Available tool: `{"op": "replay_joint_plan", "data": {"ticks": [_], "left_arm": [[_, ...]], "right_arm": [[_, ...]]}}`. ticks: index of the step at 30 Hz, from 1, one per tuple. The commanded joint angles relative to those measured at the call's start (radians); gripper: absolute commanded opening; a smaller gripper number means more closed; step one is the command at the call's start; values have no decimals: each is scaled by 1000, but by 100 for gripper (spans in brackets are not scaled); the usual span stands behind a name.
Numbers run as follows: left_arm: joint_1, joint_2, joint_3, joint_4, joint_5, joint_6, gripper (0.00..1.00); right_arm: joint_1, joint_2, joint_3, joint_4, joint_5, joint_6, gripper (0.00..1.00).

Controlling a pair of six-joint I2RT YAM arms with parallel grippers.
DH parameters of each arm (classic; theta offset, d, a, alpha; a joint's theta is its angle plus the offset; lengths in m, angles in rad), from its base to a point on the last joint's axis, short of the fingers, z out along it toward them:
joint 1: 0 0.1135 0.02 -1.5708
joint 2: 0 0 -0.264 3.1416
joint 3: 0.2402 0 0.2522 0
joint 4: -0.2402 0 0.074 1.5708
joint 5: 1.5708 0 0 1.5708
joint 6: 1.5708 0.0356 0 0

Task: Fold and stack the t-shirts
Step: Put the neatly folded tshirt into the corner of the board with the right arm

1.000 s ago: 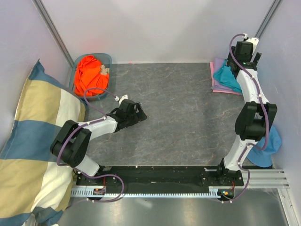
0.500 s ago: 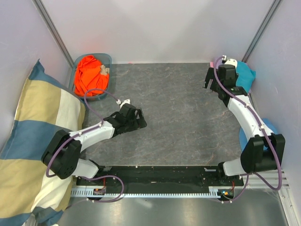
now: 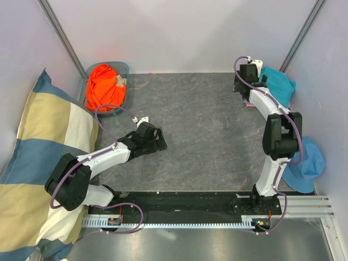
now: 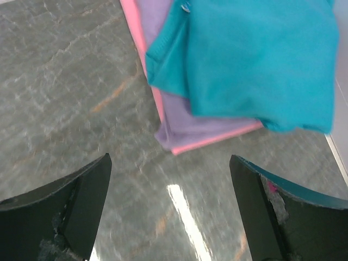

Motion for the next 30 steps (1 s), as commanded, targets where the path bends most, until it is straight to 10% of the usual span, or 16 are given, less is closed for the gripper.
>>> {"op": "replay_joint_plan", "data": {"ticks": [1, 8, 30], "left_arm": [[-3, 30, 9, 3, -21, 41, 100], [-3, 67, 9, 6, -22, 43, 100], [-1, 110, 3, 12, -10, 34, 100]], "right_arm": [[-9, 136, 208, 11, 77, -81, 98], [-50, 302, 441, -31, 112, -149, 92], [-121, 365, 409, -49, 106, -138, 61]]}}
